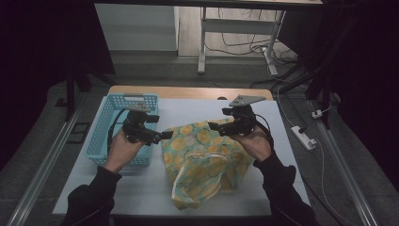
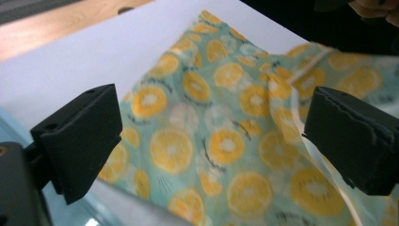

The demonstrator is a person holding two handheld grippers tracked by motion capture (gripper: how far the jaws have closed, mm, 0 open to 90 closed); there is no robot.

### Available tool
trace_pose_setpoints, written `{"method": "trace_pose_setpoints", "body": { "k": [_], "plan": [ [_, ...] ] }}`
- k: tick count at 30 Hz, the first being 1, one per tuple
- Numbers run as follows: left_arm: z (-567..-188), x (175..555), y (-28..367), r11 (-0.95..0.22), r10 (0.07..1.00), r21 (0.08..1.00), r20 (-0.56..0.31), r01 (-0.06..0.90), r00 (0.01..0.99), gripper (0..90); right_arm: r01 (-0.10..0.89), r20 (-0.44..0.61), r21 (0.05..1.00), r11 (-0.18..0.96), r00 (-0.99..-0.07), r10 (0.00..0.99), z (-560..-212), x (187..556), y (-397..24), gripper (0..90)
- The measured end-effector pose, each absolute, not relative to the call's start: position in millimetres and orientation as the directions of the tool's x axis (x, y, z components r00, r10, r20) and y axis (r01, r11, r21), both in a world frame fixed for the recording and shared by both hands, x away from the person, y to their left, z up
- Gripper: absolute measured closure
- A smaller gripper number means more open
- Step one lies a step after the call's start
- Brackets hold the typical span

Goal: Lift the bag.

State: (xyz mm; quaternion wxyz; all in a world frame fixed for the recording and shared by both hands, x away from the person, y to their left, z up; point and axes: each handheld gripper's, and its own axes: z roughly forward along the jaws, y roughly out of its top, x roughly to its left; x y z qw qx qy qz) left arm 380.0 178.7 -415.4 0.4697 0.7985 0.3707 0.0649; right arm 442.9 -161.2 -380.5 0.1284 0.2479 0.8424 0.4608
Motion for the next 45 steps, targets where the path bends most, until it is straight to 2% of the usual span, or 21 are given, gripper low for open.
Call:
{"method": "trace_pose_setpoints", "body": {
  "k": [7,14,25,33,45],
  "plan": [
    [-432.8,350.9,194.6,-0.274,0.663,0.798,-0.248,0.537,0.706,0.0,0.300,-0.007,0.841,0.449,-0.825,0.564,-398.7,425.6,-182.8,13.2],
    [-448.7,320.6,207.6,-0.294,0.698,0.789,-0.209,0.540,0.685,0.0,0.334,0.004,0.830,0.446,-0.803,0.596,-416.8,410.8,-206.1,6.9],
    [-472.5,273.6,230.2,-0.266,0.740,0.763,-0.230,0.589,0.632,0.0,0.383,0.013,0.823,0.419,-0.751,0.660,-431.2,380.0,-243.4,0.9],
    [-487.5,244.6,246.5,-0.204,0.762,0.761,-0.272,0.616,0.588,0.0,0.426,0.030,0.823,0.376,-0.694,0.719,-448.1,358.0,-274.9,0.1],
    [-508.1,217.4,262.4,-0.215,0.833,0.739,-0.202,0.638,0.515,0.0,0.477,0.017,0.786,0.394,-0.653,0.757,-483.8,323.3,-302.6,0.0]
  ]
}}
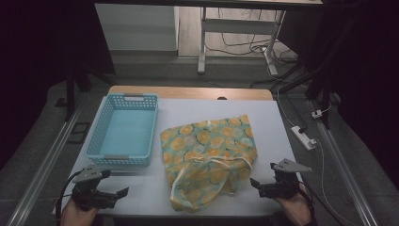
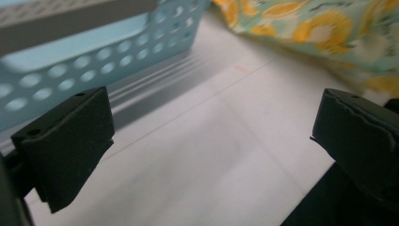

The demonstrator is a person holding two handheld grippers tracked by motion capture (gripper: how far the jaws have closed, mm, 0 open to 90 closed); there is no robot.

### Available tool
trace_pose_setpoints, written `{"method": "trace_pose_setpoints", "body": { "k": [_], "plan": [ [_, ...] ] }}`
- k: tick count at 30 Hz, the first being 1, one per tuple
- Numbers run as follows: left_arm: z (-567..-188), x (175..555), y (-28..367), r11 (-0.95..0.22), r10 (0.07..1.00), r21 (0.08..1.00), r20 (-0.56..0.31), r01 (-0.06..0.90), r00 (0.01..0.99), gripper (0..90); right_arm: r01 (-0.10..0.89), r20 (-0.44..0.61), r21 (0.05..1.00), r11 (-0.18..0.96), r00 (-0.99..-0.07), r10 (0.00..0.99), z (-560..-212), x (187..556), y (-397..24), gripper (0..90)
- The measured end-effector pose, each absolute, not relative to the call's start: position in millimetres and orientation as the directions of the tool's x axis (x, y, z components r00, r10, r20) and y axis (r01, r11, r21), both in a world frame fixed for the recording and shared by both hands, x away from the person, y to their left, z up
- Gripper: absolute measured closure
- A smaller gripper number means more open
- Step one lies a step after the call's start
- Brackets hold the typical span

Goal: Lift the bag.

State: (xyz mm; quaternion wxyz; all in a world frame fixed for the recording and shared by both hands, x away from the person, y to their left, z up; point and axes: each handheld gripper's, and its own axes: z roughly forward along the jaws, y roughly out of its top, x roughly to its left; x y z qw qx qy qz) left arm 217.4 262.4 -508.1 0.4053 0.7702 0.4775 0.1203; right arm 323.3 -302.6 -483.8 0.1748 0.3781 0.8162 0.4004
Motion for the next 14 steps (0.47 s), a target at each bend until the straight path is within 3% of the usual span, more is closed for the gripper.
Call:
{"method": "trace_pose_setpoints", "body": {
  "k": [14],
  "plan": [
    [-521.9,212.1,270.7,-0.205,0.877,0.682,-0.190,0.702,0.442,0.1,0.550,0.061,0.745,0.377,-0.620,0.782,-497.1,313.5,-318.0,0.2]
  ]
}}
